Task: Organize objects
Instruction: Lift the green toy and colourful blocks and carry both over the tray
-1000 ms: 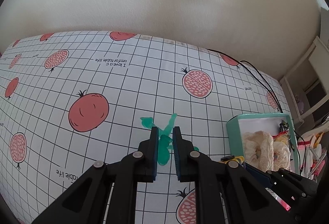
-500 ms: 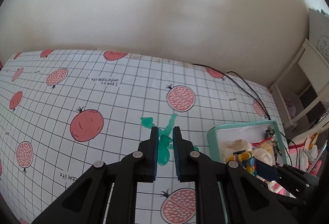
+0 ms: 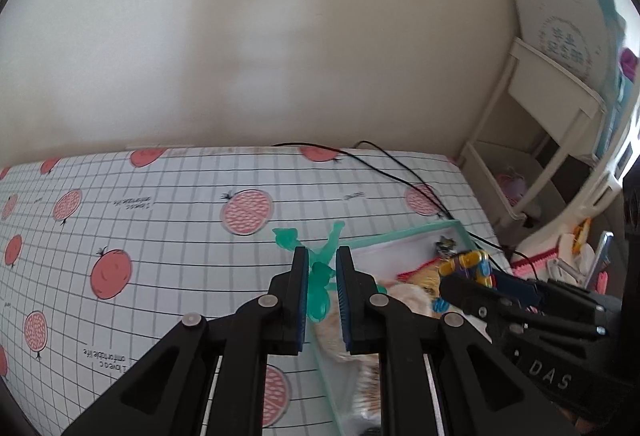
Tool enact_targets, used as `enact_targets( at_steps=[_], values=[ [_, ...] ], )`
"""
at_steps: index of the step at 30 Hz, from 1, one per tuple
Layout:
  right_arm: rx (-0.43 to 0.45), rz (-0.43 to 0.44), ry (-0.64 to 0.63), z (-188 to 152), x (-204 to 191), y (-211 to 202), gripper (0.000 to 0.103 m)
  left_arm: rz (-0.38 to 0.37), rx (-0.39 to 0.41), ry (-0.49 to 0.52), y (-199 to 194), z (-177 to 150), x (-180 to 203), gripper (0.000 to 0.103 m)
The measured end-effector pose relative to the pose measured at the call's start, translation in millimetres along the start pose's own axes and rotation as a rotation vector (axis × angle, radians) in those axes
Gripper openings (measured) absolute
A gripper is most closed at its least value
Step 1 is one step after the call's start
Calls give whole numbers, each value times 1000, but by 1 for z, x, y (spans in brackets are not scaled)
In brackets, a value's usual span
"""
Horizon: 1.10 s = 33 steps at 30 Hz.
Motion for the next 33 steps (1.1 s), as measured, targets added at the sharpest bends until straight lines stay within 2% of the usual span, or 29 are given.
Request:
enact_targets(
  at_steps=[8,12,17,22,33],
  values=[
    [28,-39,38,1,35,-24,40,-46,-26,99,-2,-17,51,14],
    [-6,-62,49,-6,48,-19,40,-58,-69,115,6,-28,61,14],
    [-85,-81,71,-22,63,5,40,-41,-140,127,27,-47,65,14],
    [-116,-87,81,-33,67,19,40,-38,-208,120,43,-61,64,14],
    [-172,-92,76,-46,69,44,40,-31,-271,107,66,-82,59,14]
  ],
)
Point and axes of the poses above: each gripper's, at about its wrist camera, not at the fingertips, and y roughly the way its jaws point, x to its right, z to its top, the point moved 8 cm from there along y, roughly the way its jaws point, and after that the axes turned 10 degrees about -y, right-handed, at the moved point
